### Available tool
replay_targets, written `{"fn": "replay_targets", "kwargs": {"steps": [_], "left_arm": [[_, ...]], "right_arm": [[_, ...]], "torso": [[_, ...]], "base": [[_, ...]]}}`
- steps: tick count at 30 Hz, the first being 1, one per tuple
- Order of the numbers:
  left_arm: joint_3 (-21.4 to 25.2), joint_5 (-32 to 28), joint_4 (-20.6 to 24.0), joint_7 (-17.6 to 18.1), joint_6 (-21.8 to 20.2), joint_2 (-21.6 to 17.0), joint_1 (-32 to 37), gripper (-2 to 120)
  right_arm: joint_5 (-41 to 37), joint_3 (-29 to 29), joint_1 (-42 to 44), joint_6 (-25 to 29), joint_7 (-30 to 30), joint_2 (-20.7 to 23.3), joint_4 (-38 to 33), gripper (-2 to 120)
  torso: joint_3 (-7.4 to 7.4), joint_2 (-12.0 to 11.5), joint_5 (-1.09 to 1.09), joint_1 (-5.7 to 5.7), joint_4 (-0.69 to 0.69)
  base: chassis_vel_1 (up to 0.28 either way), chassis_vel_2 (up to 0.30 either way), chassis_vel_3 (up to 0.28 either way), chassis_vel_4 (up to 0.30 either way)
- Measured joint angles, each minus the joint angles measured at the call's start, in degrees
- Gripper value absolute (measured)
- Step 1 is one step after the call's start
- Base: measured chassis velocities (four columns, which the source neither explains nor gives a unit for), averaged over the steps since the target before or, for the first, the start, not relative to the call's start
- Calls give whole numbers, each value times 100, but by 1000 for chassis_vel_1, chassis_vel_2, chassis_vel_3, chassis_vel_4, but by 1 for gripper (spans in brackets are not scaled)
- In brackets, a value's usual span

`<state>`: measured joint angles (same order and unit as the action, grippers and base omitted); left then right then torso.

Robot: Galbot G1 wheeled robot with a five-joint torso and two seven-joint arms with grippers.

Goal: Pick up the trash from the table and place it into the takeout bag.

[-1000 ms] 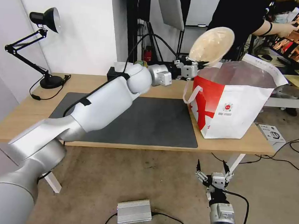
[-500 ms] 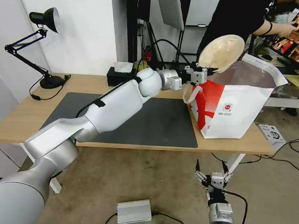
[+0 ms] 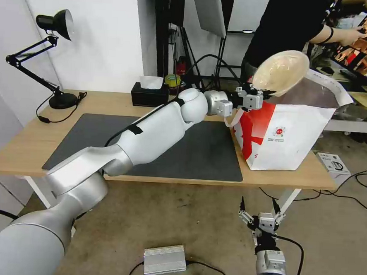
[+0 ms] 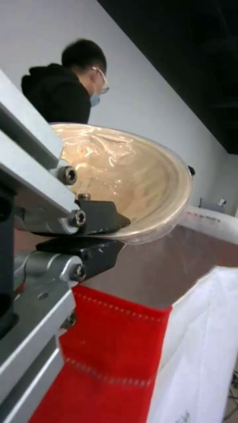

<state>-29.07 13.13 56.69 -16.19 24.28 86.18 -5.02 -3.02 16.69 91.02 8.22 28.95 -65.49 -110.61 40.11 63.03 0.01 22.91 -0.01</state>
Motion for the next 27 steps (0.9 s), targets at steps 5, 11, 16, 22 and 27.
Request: {"fn": "replay_targets", "kwargs": {"steps": [5,11,16,22,27], "left_arm": [[-9,12,-121,1,31,89,3,0],[-81,10,-221,1,55,154,-43,0],[-132,-13,-281,1,79,192,-58,0],[-153,-48,-245,2,81,195,-81,0],[-186,-85,-212,12,82,192,-127,0]], "right_arm": [[1,1,-5,0,0,0,-3,100],[2,-8,-18,0,0,-14,3,100],[6,-17,-32,0,0,-27,9,100],[9,-17,-33,-1,0,-29,16,100],[10,-20,-50,-1,0,-33,17,100]], "torso": [[0,0,0,0,1],[0,0,0,0,1],[0,0,0,0,1],[0,0,-1,0,1],[0,0,0,0,1]], "base": [[0,0,0,0],[0,0,0,0],[0,0,0,0],[0,0,0,0],[0,0,0,0]]}}
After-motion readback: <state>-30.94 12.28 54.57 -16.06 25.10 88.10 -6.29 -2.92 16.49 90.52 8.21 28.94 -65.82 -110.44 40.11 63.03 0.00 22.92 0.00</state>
